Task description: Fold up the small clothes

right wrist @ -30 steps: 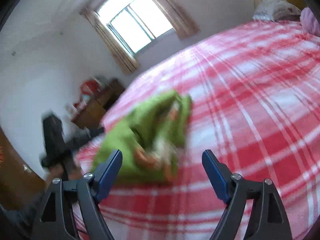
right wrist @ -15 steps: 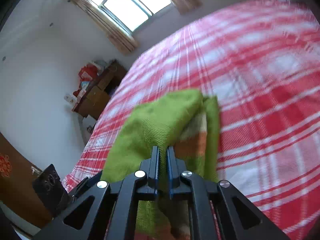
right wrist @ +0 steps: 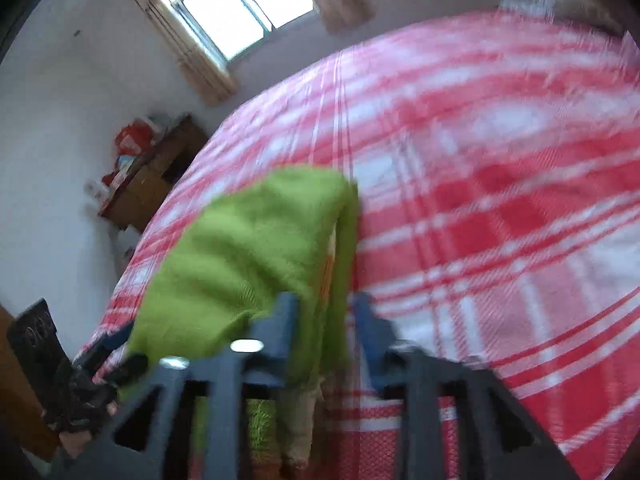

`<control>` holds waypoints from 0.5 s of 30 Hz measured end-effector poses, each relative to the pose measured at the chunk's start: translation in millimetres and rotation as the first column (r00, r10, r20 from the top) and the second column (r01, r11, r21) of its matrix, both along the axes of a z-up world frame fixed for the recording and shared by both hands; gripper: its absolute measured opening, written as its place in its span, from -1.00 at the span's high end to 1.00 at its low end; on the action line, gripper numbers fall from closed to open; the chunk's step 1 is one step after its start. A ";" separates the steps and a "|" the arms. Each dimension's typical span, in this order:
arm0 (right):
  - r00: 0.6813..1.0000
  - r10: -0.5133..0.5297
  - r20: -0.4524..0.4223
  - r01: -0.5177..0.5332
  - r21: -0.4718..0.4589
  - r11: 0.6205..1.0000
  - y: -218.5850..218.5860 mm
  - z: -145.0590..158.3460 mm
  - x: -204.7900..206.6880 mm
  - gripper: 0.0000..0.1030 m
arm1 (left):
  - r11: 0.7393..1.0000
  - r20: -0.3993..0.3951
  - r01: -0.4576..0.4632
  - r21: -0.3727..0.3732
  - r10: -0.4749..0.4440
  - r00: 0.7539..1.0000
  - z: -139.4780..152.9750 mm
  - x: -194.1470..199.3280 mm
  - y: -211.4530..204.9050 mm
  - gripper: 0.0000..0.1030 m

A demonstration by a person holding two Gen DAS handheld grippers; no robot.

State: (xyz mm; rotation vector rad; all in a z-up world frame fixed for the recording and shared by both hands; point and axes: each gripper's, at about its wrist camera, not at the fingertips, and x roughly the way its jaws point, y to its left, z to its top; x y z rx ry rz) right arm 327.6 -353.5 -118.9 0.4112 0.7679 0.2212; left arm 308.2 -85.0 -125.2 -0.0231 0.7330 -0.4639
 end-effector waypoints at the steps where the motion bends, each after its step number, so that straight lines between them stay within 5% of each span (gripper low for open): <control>1: 0.999 -0.005 0.035 0.005 -0.007 1.000 2.7 9.4 -3.4 0.11 | 1.000 -0.022 -0.014 0.005 0.014 1.000 -5.3 1.6 1.2 -0.82; 7: 0.960 0.244 0.134 -0.220 -0.172 0.960 80.3 45.9 -7.8 0.11 | 0.998 -0.071 -0.017 -0.056 0.013 0.997 -18.6 -5.9 8.7 -0.88; 9: 0.943 0.324 0.083 -0.306 -0.176 0.936 101.1 34.4 -8.0 0.11 | 0.997 -0.062 -0.010 -0.076 0.006 0.998 -15.9 -9.3 11.8 -0.87; 13: 0.961 0.274 -0.049 -0.278 -0.126 0.952 97.1 -10.5 1.4 0.11 | 0.986 -0.011 -0.048 -0.162 0.047 0.999 -2.5 -16.8 31.6 -0.87; 15: 0.961 0.275 0.011 -0.274 -0.058 0.960 85.4 -21.3 -6.1 0.11 | 0.976 0.013 -0.085 -0.199 0.089 0.996 5.9 -15.3 42.1 -0.88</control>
